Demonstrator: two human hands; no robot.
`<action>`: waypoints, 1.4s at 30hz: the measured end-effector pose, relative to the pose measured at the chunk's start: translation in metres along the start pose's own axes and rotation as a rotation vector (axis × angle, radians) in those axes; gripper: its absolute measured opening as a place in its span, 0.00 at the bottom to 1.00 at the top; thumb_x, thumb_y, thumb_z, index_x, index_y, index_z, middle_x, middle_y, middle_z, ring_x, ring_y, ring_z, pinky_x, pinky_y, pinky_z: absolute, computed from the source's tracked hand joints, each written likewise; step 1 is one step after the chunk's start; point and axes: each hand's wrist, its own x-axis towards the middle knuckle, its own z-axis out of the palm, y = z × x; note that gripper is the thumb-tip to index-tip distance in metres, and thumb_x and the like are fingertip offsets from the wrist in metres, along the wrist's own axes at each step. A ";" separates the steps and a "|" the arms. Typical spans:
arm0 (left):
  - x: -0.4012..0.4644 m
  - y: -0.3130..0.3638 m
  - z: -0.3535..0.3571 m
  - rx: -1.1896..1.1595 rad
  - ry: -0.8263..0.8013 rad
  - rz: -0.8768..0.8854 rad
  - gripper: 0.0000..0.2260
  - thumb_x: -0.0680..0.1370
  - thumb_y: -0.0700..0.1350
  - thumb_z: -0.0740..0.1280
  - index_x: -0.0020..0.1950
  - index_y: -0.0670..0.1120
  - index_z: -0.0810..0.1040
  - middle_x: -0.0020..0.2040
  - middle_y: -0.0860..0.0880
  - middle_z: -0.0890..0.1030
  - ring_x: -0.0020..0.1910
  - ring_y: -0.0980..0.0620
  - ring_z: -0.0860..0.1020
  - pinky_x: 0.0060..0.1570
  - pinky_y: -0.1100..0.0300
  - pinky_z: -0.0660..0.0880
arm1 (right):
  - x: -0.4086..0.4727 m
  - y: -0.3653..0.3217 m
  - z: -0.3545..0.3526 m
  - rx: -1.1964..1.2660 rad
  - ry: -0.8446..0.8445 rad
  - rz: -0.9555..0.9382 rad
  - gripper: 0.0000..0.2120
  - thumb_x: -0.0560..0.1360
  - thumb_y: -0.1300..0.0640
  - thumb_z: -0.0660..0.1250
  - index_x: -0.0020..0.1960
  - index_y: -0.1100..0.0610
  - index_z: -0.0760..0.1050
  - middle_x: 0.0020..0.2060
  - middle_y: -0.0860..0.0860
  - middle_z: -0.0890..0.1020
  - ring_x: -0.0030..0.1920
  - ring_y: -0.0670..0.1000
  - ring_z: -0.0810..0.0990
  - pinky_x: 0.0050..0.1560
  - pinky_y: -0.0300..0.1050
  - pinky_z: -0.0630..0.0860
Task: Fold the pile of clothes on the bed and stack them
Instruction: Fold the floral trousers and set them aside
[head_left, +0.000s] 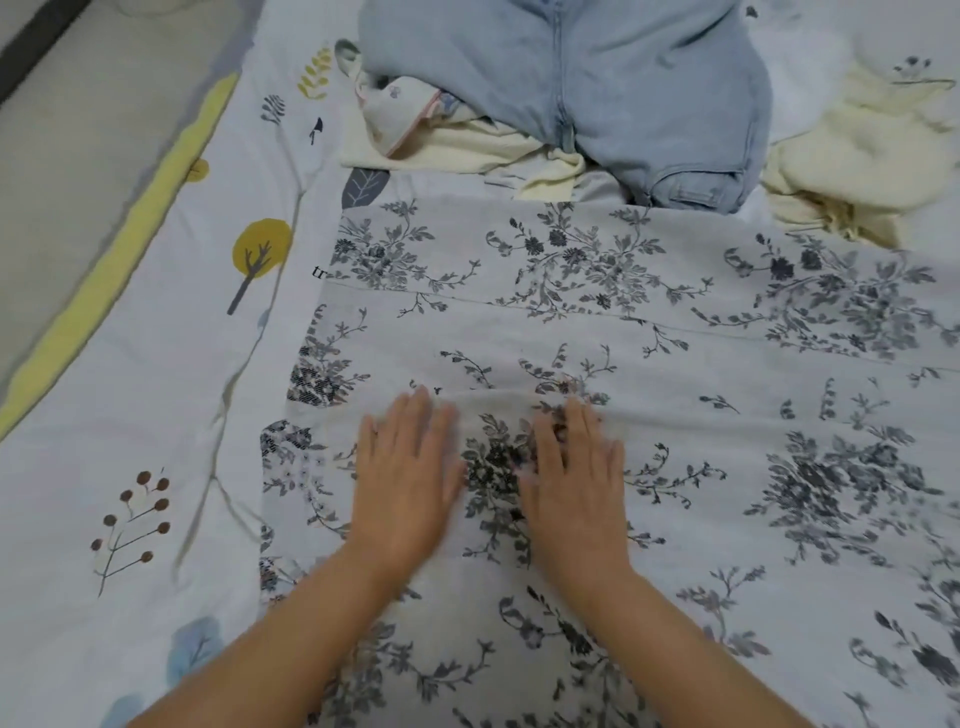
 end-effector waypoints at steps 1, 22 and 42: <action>-0.011 0.012 0.008 0.009 -0.109 0.036 0.24 0.79 0.54 0.51 0.73 0.46 0.63 0.74 0.42 0.63 0.73 0.39 0.60 0.68 0.39 0.53 | -0.020 0.002 0.005 0.019 -0.036 0.036 0.32 0.72 0.51 0.70 0.72 0.59 0.65 0.71 0.63 0.64 0.72 0.61 0.57 0.67 0.62 0.57; -0.007 0.146 -0.018 -0.166 -0.445 0.284 0.13 0.82 0.51 0.54 0.63 0.51 0.72 0.61 0.52 0.72 0.57 0.53 0.72 0.54 0.62 0.68 | -0.119 0.119 -0.074 0.227 -0.461 0.137 0.15 0.78 0.64 0.55 0.62 0.59 0.72 0.58 0.55 0.75 0.60 0.55 0.71 0.57 0.45 0.68; -0.103 0.372 0.084 -0.013 -0.712 0.325 0.40 0.74 0.69 0.52 0.76 0.52 0.36 0.73 0.49 0.29 0.73 0.43 0.30 0.70 0.46 0.35 | -0.200 0.424 -0.065 -0.243 -0.535 0.265 0.44 0.76 0.63 0.60 0.73 0.52 0.27 0.75 0.54 0.34 0.75 0.56 0.34 0.72 0.59 0.38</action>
